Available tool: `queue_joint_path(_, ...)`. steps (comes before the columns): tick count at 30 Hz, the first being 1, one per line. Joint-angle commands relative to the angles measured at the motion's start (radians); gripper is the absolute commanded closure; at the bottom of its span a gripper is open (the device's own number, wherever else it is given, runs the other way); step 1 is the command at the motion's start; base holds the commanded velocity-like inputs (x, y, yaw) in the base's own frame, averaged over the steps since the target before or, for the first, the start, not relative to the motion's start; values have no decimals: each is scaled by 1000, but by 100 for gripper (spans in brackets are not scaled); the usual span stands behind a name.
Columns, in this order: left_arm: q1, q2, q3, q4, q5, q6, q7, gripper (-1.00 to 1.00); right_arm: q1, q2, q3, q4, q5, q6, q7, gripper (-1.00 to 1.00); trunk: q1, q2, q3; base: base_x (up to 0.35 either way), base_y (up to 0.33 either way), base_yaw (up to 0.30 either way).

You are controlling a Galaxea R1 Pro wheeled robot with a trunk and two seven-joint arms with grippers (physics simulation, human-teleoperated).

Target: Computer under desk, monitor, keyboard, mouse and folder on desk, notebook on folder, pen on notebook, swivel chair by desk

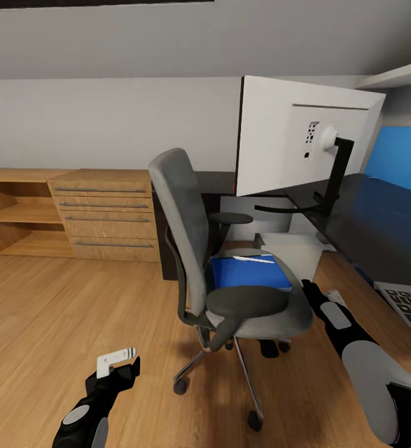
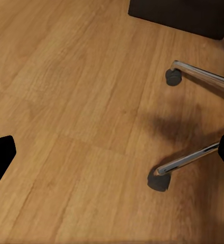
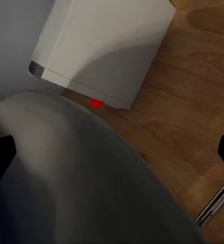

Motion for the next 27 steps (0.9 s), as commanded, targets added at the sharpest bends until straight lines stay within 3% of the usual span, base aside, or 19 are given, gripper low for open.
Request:
queue_joint_path(1,-1,0,0,-1,4,4,3,-100,1,1,-2,28,-11,6,-4,-100,0,0,-1,0,0,0)
queue_joint_path(7,-1,0,-1,-1,4,4,3,-100,1,2,-2,27,-14,6,-4,-100,0,0,-1,0,0,30)
queue_joint_path(27,-1,0,-2,7,1,3,3,-100,1,4,-2,28,-14,6,-4,-100,0,0,-1,0,0,196)
